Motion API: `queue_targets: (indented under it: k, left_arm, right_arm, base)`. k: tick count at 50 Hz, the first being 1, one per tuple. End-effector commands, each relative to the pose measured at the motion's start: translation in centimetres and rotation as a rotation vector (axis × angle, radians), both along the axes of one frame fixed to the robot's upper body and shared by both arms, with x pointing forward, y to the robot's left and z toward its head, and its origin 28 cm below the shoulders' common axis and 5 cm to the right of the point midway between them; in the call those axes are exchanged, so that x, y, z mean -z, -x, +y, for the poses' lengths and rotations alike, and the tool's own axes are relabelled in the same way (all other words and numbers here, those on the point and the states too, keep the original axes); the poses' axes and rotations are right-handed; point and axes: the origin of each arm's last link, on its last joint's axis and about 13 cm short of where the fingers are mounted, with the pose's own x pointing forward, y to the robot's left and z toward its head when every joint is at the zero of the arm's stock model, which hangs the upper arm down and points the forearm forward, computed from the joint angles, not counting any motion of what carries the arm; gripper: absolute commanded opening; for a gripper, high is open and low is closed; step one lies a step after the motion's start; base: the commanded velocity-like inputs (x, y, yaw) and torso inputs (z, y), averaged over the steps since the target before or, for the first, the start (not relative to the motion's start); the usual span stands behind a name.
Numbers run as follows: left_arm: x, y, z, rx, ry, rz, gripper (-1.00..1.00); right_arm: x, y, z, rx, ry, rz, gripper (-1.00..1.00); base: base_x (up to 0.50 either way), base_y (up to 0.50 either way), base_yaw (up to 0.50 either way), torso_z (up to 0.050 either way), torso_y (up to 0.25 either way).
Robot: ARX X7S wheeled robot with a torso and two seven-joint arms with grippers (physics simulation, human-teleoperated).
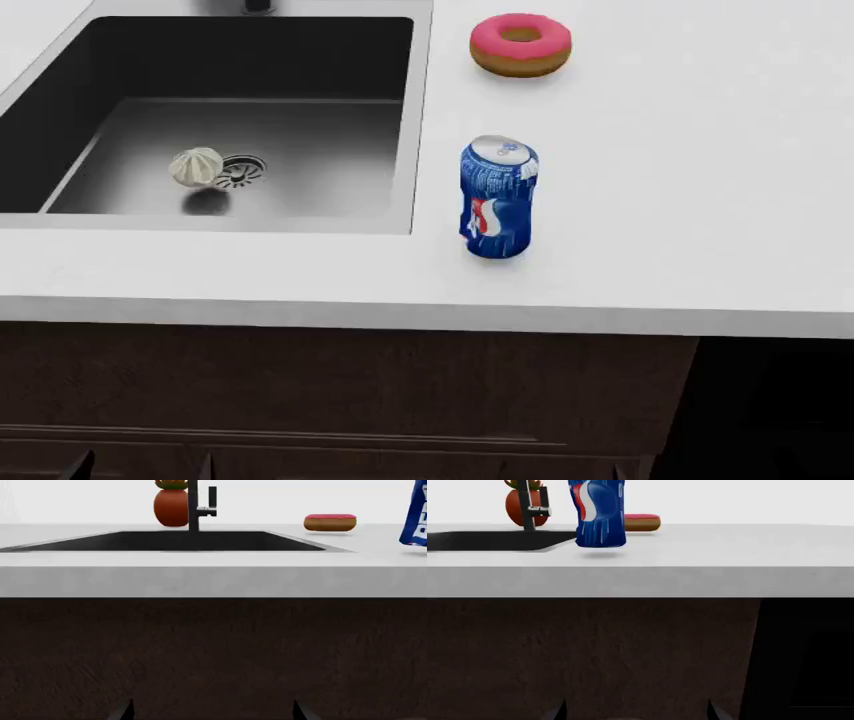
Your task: Pick the can from the counter and place it in the sink
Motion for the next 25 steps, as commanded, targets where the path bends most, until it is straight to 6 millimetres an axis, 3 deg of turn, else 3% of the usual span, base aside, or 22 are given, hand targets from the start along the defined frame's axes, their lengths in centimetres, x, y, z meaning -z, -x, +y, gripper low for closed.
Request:
queue_targets:
  k: [1, 25]
  left_arm:
    - [0.07, -0.10, 0.01, 0.000, 0.000, 0.000, 1.00]
    - [-0.61, 0.28, 0.31, -0.044, 0.001, -0.009, 1.00]
  right_arm:
    - [0.04, -0.07, 0.04, 0.000, 0.000, 0.000, 1.00]
    - [-0.75, 0.68, -0.08, 0.008, -0.003, -0.017, 1.00]
  base:
    - [0.00, 0.00, 0.00, 0.000, 0.000]
    - [0.00, 0.00, 0.00, 0.000, 0.000]
